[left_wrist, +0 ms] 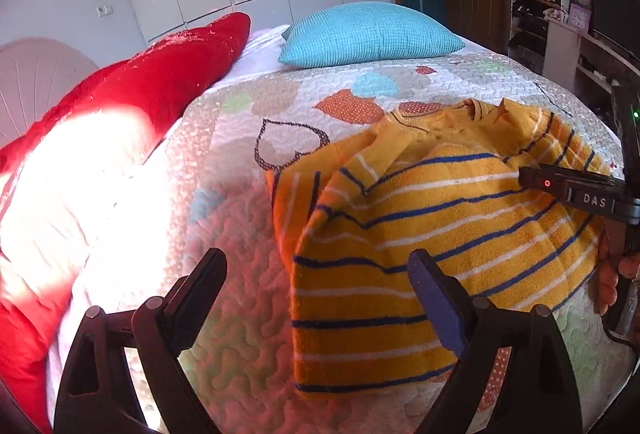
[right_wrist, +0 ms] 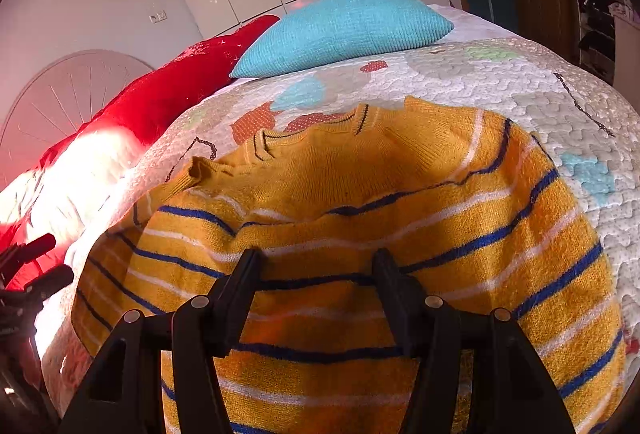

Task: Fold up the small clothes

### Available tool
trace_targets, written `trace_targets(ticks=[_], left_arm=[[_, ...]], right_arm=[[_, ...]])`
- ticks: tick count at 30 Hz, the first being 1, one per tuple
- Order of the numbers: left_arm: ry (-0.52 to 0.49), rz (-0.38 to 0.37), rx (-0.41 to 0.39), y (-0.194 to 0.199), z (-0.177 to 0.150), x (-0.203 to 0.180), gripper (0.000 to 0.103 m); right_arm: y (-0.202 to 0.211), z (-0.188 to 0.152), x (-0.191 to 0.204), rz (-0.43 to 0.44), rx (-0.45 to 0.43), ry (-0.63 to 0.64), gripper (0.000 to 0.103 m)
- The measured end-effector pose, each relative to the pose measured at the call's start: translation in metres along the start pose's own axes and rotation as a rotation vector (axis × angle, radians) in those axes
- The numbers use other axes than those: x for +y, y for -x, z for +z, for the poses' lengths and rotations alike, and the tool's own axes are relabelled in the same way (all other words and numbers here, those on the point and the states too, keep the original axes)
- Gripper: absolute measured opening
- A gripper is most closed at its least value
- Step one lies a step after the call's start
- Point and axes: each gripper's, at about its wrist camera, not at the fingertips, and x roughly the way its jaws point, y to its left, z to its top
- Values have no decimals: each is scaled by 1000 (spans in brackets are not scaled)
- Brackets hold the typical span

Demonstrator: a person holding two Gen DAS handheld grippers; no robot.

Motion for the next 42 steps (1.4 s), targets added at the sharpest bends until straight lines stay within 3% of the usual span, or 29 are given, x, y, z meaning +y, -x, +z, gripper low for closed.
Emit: trace_targets(ticks=[2, 6, 8, 9, 10, 14, 17, 21, 24, 27, 30, 35, 42], left_arm=[[37, -2, 2, -9, 18, 11, 91], [143, -90, 60, -47, 46, 25, 90], [143, -140, 100, -65, 55, 19, 68], [133, -162, 129, -75, 57, 13, 52], [119, -182, 148, -82, 58, 7, 50], [0, -219, 147, -93, 54, -25, 50], [-57, -121, 179, -110, 53, -31, 50], [107, -53, 222, -140, 56, 14, 48], [157, 17, 233, -152, 58, 34, 50], [240, 3, 248, -158, 60, 52, 58], [214, 145, 263, -163, 58, 58, 58], [325, 30, 236, -138, 44, 79, 58], [369, -81, 165, -66, 7, 77, 62]], right_arm=[[1, -1, -1, 8, -12, 2, 64], [0, -3, -4, 31, -19, -4, 66], [2, -5, -3, 38, -23, -6, 67], [3, -5, -3, 41, -24, -7, 67], [3, -6, -4, 45, -25, -9, 68], [4, -6, -4, 61, -29, -14, 69], [5, -7, -5, 65, -31, -15, 69], [5, -8, -5, 72, -33, -17, 70], [4, -8, -5, 77, -33, -16, 71], [4, -8, -5, 81, -33, -16, 72], [4, -8, -5, 82, -34, -17, 73], [3, -8, -6, 99, -34, -24, 74], [2, -8, -6, 93, -32, -21, 74]])
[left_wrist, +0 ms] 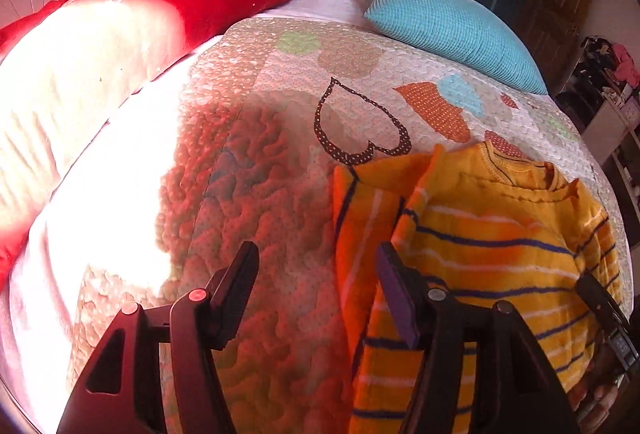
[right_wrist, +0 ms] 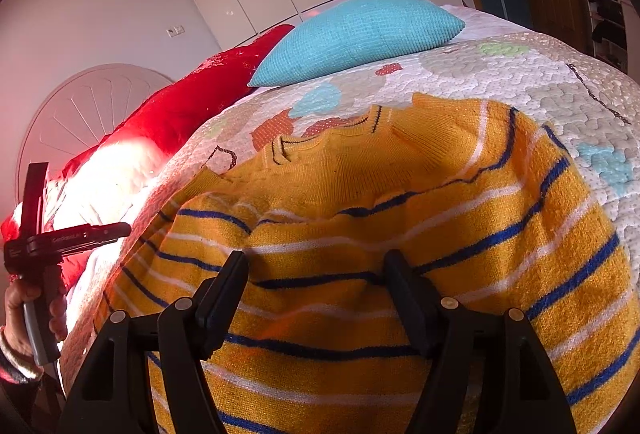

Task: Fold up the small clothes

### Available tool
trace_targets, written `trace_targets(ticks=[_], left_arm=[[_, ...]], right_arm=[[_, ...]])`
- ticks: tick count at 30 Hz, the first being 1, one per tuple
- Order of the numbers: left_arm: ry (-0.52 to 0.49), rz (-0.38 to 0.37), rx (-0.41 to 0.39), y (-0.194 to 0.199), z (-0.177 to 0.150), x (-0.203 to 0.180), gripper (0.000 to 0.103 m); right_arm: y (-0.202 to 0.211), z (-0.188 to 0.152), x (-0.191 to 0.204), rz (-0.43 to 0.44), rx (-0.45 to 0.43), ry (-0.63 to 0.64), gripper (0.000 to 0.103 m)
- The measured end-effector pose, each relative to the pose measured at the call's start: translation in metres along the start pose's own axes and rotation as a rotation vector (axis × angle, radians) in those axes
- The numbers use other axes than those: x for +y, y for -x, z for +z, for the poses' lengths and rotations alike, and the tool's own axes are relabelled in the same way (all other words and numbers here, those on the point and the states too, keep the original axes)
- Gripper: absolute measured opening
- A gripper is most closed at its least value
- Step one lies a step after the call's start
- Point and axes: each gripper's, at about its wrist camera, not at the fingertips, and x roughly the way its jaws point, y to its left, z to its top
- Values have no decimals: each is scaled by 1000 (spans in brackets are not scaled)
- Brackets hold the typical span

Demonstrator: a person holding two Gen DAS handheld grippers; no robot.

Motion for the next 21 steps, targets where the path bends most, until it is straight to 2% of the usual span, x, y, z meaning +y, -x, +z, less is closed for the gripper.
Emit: trace_targets(ticks=[3, 7, 10, 13, 18, 21], left_arm=[[20, -47, -20, 15, -25, 2, 79], [21, -8, 34, -4, -57, 8, 80], [92, -33, -18, -4, -70, 25, 85], [105, -39, -57, -4, -77, 29, 89], [64, 27, -60, -8, -80, 20, 96], [67, 38, -54, -12, -78, 22, 100]], right_arm=[[-1, 0, 1, -8, 2, 5, 74], [-1, 0, 1, -13, 4, 8, 74], [-2, 0, 2, -18, 5, 12, 74], [-2, 0, 2, -23, 7, 15, 74], [-2, 0, 2, -23, 7, 17, 74], [-2, 0, 2, -26, 9, 19, 74]])
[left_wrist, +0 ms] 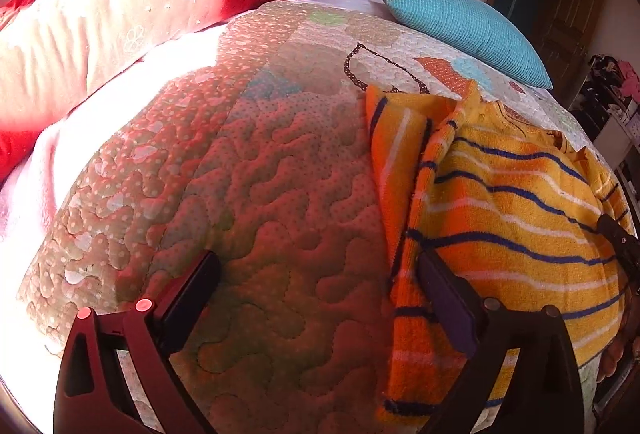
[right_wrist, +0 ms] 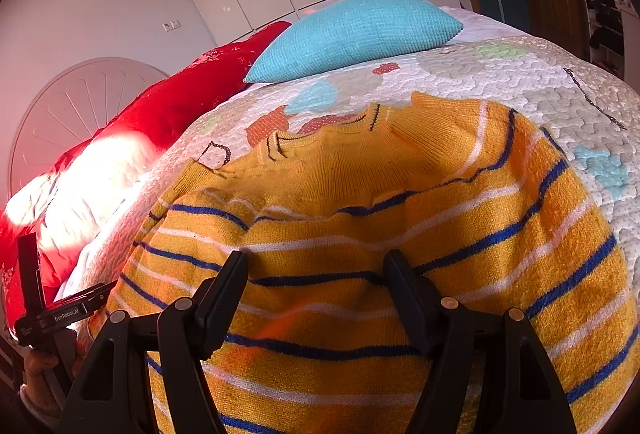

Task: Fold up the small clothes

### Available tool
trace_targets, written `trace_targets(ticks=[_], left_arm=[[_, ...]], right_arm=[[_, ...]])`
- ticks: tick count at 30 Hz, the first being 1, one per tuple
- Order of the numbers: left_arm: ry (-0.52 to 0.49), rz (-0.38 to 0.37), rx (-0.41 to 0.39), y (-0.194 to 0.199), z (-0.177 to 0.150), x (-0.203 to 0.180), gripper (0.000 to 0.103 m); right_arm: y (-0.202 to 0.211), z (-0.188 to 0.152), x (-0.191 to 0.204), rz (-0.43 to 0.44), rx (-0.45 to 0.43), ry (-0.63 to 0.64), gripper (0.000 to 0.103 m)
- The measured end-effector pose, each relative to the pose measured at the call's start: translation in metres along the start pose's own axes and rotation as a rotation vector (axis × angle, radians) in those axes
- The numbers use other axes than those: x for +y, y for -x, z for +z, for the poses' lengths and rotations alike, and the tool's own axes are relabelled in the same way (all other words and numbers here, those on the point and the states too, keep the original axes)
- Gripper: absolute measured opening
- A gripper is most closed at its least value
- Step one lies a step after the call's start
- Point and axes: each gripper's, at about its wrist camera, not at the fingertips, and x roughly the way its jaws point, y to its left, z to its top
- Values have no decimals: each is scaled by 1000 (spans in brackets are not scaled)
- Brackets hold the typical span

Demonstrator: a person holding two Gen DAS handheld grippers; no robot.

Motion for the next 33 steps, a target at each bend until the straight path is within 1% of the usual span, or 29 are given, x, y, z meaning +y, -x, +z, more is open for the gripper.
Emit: trace_targets(ticks=[3, 7, 8, 11, 13, 15, 18, 21, 27, 30, 33], left_arm=[[14, -15, 12, -4, 2, 4, 103], [16, -22, 15, -6, 4, 4, 103], [18, -24, 15, -6, 3, 5, 103], [19, -27, 14, -6, 3, 5, 103], [20, -28, 13, -6, 4, 5, 103], [21, -30, 11, -7, 4, 5, 103], [22, -31, 10, -6, 3, 5, 103], [22, -30, 10, -6, 3, 5, 103], [21, -28, 9, -6, 3, 5, 103], [21, -29, 9, -6, 3, 6, 103], [21, -30, 9, -6, 3, 6, 103]], right_arm=[[-1, 1, 1, -13, 6, 9, 74], [-3, 1, 4, -42, 22, 30, 74], [-4, 2, 5, -46, 27, 34, 76], [-5, 3, 5, -18, 35, 43, 84], [-6, 4, 5, -3, 45, 43, 88], [-8, 5, 8, 19, 63, 48, 97], [-12, 6, 14, 24, 91, 64, 102], [-14, 4, 19, 0, 98, 88, 102], [-14, 2, 20, -12, 92, 92, 102], [-18, 2, 28, -58, 114, 134, 102], [-21, -1, 39, -136, 135, 191, 102]])
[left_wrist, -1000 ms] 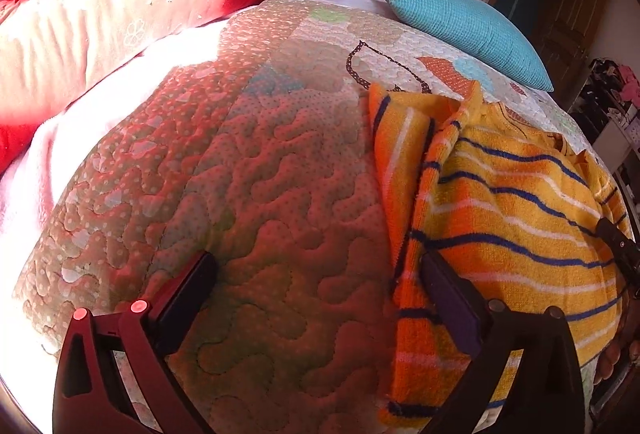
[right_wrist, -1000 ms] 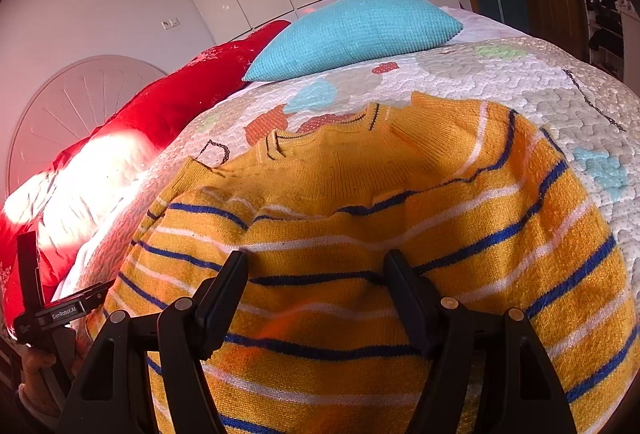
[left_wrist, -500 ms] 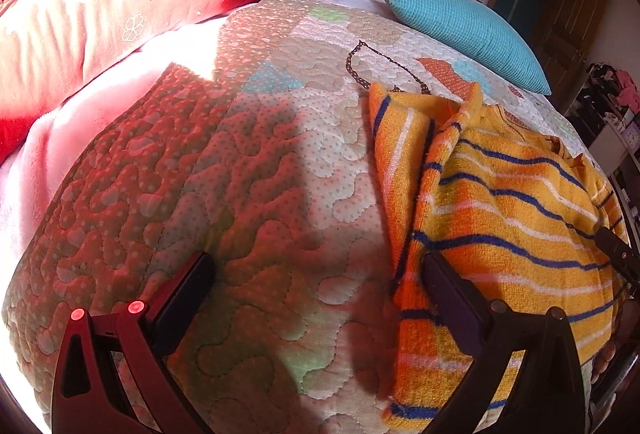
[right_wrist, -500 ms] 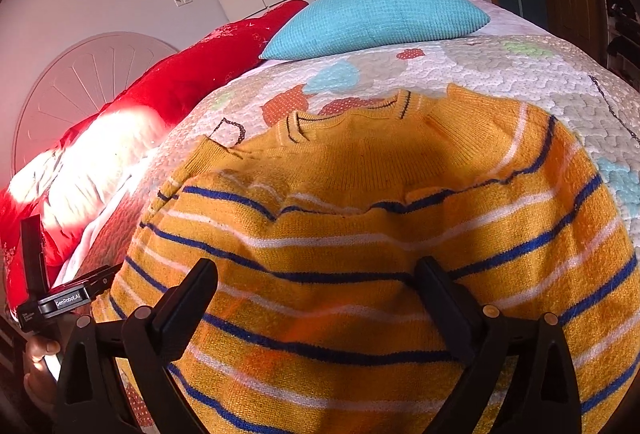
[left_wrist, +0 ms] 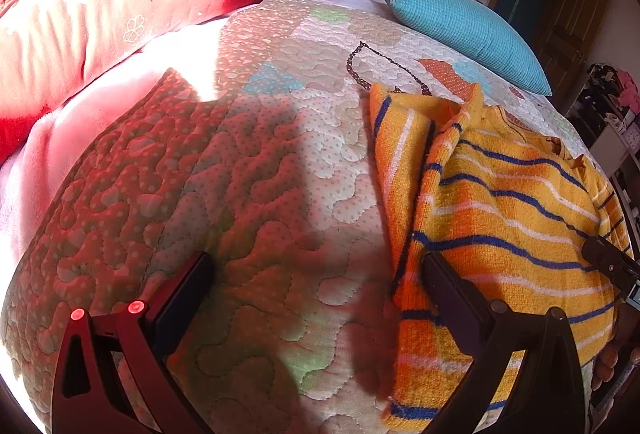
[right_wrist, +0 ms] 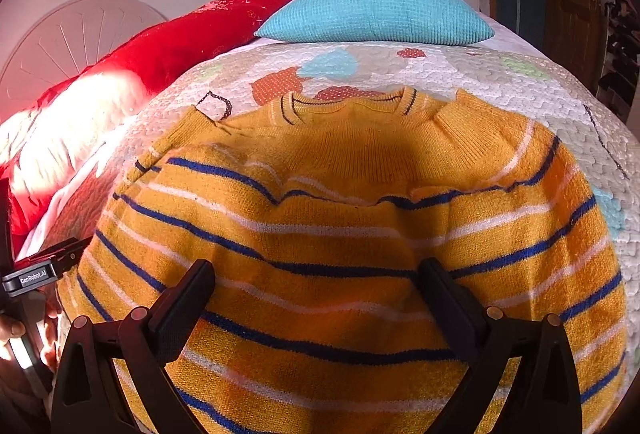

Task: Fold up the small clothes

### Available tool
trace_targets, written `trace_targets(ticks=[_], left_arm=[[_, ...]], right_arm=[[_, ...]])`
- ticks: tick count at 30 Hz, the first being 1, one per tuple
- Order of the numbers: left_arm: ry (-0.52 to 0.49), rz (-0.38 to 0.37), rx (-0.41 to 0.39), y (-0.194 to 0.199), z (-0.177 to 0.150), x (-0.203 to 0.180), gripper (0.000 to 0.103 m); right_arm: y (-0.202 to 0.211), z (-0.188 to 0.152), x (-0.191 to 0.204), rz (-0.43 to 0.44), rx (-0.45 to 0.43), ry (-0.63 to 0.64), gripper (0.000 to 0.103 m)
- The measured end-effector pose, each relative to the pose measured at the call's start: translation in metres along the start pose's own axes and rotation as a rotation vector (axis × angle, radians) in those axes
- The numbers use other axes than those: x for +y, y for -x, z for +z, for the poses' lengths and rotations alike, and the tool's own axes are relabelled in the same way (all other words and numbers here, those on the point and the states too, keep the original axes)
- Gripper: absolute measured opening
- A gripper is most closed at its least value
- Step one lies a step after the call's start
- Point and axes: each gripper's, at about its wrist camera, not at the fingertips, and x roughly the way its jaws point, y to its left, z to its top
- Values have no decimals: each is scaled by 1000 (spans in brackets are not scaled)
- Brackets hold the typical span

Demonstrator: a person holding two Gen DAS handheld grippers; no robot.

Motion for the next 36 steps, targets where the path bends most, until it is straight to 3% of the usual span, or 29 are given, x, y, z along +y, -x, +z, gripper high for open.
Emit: trace_targets(ticks=[3, 11, 16, 24, 27, 33, 36], left_arm=[[3, -4, -1, 0, 1, 0, 103], [7, -9, -3, 1, 1, 1, 103], [17, -21, -11, 4, 2, 2, 103], [110, -138, -48, 17, -2, 19, 103], [142, -182, -54, 23, -3, 24, 103], [134, -336, -19, 31, -11, 16, 102], [129, -340, -12, 31, -13, 12, 102]], right_arm=[[7, 1, 14, -82, 15, 40, 100], [68, -17, 16, -110, -67, 42, 98], [83, -32, -18, -214, -31, -9, 96], [106, -48, -85, -302, 22, -224, 78], [119, -42, -72, -264, 0, -200, 78], [108, -23, -1, -170, 6, -63, 77], [94, -22, 30, -123, 35, -28, 78]])
